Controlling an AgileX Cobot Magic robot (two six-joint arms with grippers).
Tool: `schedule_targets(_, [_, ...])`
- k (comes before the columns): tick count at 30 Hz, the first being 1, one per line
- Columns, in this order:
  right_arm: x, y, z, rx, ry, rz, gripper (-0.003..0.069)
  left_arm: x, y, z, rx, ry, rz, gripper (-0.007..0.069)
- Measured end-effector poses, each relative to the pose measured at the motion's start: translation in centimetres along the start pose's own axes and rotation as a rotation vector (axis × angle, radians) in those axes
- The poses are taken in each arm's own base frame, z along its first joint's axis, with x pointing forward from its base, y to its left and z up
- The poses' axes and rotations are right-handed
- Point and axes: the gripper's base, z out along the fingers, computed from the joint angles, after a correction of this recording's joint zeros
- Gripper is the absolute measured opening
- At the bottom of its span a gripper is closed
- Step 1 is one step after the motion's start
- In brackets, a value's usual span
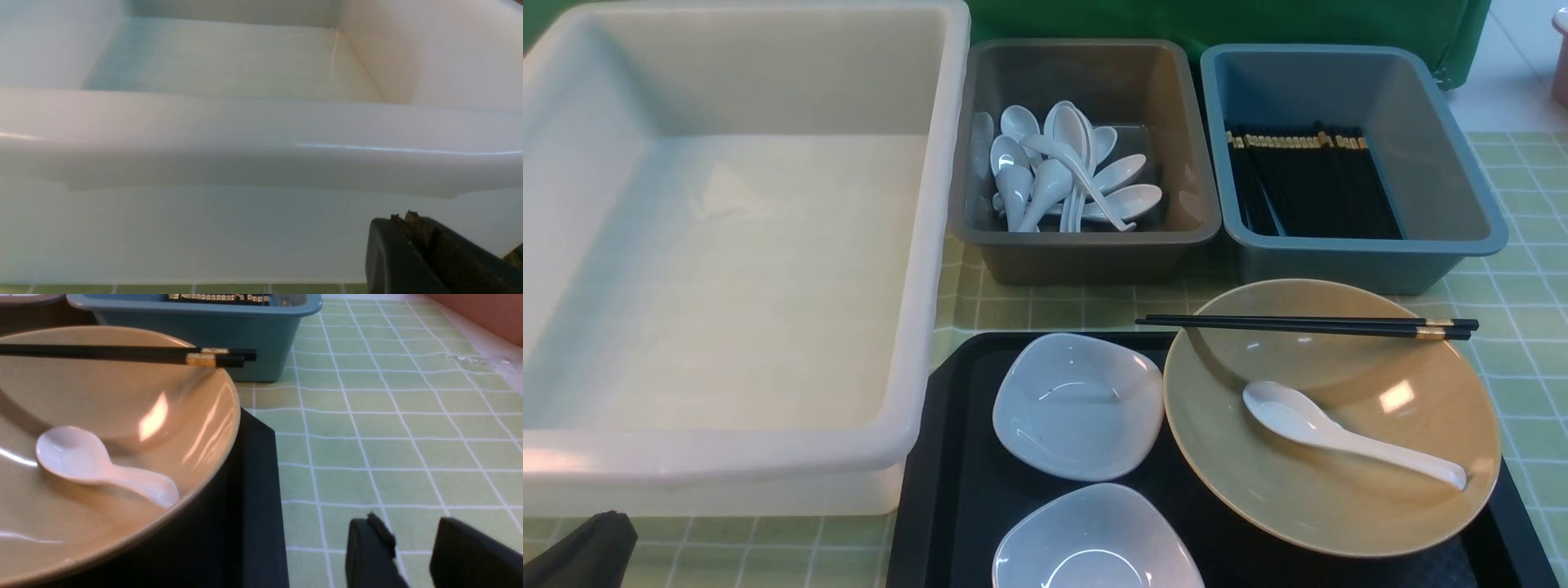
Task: On green table put chopsticks spoon bowls plates into blue grey white boxes.
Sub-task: 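Move the grippers toward the tableware on the black tray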
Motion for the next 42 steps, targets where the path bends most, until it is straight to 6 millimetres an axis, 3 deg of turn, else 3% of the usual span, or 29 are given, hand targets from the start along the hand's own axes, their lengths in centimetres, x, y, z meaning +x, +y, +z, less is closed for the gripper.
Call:
schedule_targets(9, [-0.5,0.0,0.1,-0.002,-0.083,0.074,0.0237,-0.1,0.0,0.0,-0.003,-0.016,0.006,-0.0001])
schedule_targets(14, [-1.5,0.0,0.0,-0.022,-0.214,0.212,0.0237,-0.3,0.1,0.0,-0.006,-0.04,0.007,-0.0001])
schedule_targets(26, [-1.8,0.0,-0.1,-0.04,-0.241,0.335,0.0237,-1.0,0.0,0.0,0.002,-0.115,-0.07,-0.0001])
schedule_targets(40, [-5.2,0.0,-1.7,-0.166,-0.645,0.487,0.0237,-3.1,0.3,-0.5,0.0,-0.35,-0.191,-0.0001])
schedule_targets(42, [-5.9,0.0,-2.1,-0.186,-0.676,0.514,0.0237,-3.5,0.5,-0.7,0.015,-0.407,-0.324,-0.0001])
